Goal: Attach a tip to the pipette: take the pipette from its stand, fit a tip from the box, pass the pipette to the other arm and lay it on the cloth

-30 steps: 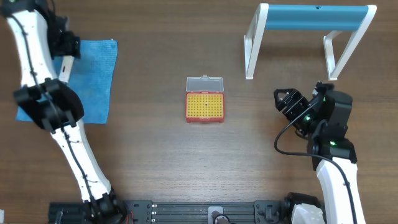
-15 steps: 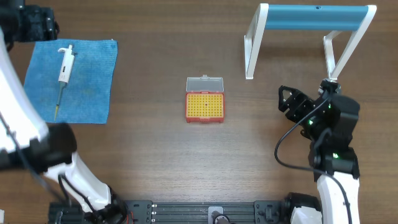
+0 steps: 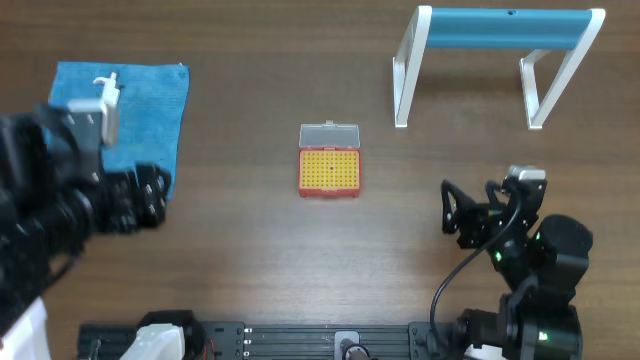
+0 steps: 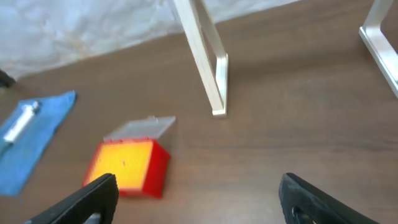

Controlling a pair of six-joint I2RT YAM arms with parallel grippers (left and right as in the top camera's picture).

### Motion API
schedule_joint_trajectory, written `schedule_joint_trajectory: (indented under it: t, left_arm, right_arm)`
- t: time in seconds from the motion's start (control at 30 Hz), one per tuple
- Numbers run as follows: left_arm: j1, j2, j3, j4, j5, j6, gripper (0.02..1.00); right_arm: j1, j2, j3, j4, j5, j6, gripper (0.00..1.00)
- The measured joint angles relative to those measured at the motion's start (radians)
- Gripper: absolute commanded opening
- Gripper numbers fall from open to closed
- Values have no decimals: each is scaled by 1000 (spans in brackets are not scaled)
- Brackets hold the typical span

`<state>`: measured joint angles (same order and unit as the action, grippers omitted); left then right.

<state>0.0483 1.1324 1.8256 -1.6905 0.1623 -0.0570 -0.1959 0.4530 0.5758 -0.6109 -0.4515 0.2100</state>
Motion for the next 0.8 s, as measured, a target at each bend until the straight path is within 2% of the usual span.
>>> schedule_joint_trajectory:
  t: [0.17,0.4,0.8]
  left_arm:
    - [-13,-177,-236,3,0,-82,827]
    - [-13,-387,-449,45,0,-113,827]
    - [-13,-412,-515,65,0,-124,825]
  right_arm:
    - [0,-55,0,-70,0,-49,844]
    - [0,-93,0,-198,0,-66,844]
    - [0,-93,0,-261,4,-66,847]
